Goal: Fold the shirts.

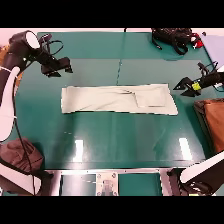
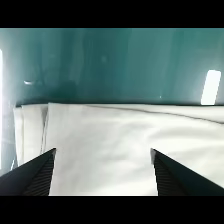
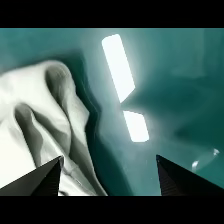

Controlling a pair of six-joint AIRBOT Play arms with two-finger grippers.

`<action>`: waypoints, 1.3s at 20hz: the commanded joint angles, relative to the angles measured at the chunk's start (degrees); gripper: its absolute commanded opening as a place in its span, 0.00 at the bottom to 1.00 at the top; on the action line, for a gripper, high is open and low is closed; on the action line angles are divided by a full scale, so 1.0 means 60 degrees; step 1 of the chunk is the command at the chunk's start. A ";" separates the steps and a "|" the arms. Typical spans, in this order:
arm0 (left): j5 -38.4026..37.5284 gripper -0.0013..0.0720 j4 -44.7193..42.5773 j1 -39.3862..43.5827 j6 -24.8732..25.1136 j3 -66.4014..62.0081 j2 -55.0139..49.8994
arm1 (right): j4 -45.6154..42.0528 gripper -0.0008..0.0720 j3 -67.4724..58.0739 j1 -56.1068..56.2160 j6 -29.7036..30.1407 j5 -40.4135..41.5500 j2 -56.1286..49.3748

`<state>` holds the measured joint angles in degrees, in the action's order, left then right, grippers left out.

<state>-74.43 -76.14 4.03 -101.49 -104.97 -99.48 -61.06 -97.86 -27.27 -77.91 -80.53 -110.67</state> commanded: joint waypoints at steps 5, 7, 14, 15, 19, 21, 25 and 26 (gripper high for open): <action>-0.0521 0.13 0.1304 -0.0033 0.0474 -0.0160 -0.0011 | 0.2091 0.90 0.0131 0.0142 0.1392 -0.1461 -0.1417; -0.0514 0.05 0.1840 -0.0033 0.0834 -0.0160 -0.0011 | 0.2069 0.90 0.0142 0.0448 0.1388 -0.1162 -0.1468; 0.0903 0.05 0.2131 0.1508 0.1249 0.0404 -0.0073 | 0.2073 0.03 0.0073 0.0900 0.1242 -0.1035 -0.1279; 0.1402 0.05 0.2131 0.1851 0.1257 0.0645 -0.0095 | 0.2073 0.03 0.0026 0.0900 0.1239 -0.1064 -0.1075; 0.2856 0.05 0.2779 0.3406 0.1701 0.0987 -0.0984 | 0.2080 0.03 -0.0062 0.0922 0.1035 -0.1461 0.0652; 0.3774 0.05 0.3829 0.4149 0.2233 0.0984 -0.1752 | 0.2091 0.03 -0.0062 0.1049 0.0969 -0.1971 0.1650; 0.4670 0.05 0.5413 0.5096 0.2510 0.0302 -0.3264 | 0.2167 0.03 -0.0062 0.1683 0.0430 -0.2452 0.3450; 0.4568 0.05 0.5475 0.5246 0.2503 -0.0022 -0.3599 | 0.2350 0.03 -0.0066 0.1872 0.0313 -0.2455 0.3759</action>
<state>-50.39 -49.10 31.70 -87.90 -101.97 -115.42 -48.36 -98.19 -18.57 -73.71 -93.49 -94.70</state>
